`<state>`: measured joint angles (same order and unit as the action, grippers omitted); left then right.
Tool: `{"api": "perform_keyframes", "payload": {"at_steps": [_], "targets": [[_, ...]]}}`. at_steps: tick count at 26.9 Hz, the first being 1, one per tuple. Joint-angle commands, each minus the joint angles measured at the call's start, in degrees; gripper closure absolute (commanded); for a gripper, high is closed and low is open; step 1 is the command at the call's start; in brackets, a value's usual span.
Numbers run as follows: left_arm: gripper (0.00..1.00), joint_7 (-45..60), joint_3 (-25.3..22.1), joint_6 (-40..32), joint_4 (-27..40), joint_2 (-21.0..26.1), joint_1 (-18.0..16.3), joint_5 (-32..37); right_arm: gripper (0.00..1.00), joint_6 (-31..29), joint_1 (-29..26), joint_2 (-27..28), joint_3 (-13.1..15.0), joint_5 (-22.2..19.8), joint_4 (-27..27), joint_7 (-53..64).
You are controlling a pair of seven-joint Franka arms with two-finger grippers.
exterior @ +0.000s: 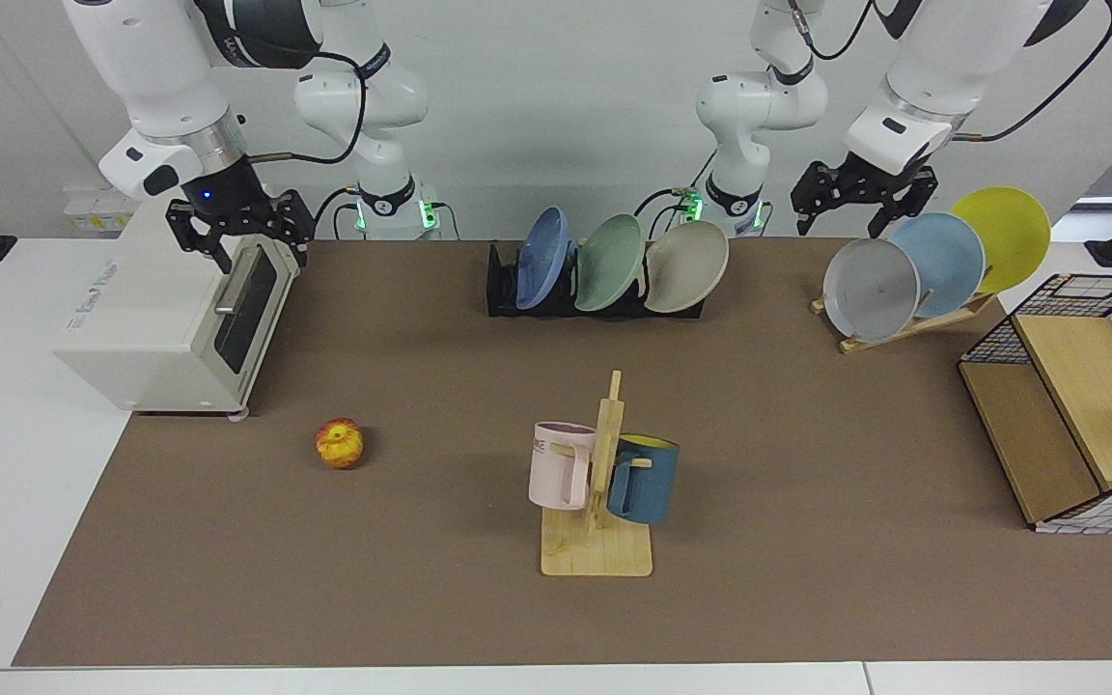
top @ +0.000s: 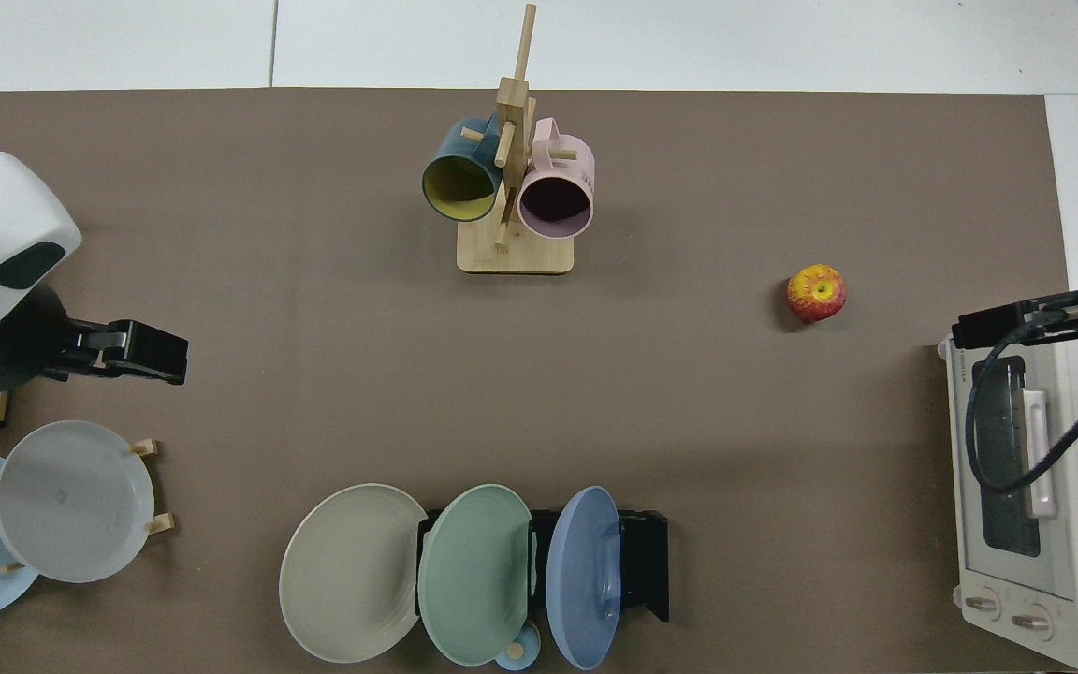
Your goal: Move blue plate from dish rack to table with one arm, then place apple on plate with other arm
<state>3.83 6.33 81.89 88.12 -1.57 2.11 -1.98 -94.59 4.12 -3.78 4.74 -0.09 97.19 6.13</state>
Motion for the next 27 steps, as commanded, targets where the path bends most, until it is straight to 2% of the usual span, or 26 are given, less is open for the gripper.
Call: {"api": "perform_keyframes", "payload": {"at_steps": [1, 19, 27], "targets": [[0.0, -0.76, 0.27, 0.29, -0.05, -0.27, -0.62, -1.1, 0.0, -1.12, -0.78, -0.44, -0.52, -0.97, 0.89, 0.38], [0.0, 0.04, 0.36, -0.24, -0.49, -0.62, -0.53, -0.66, 0.0, -0.5, -0.87, -0.53, -0.26, -0.97, 0.98, 0.46], [0.0, -0.05, 0.27, -0.24, -0.49, -0.89, -1.59, -0.48, 0.0, -1.21, -0.87, -0.36, -0.34, -0.97, 0.89, 0.38]]}}
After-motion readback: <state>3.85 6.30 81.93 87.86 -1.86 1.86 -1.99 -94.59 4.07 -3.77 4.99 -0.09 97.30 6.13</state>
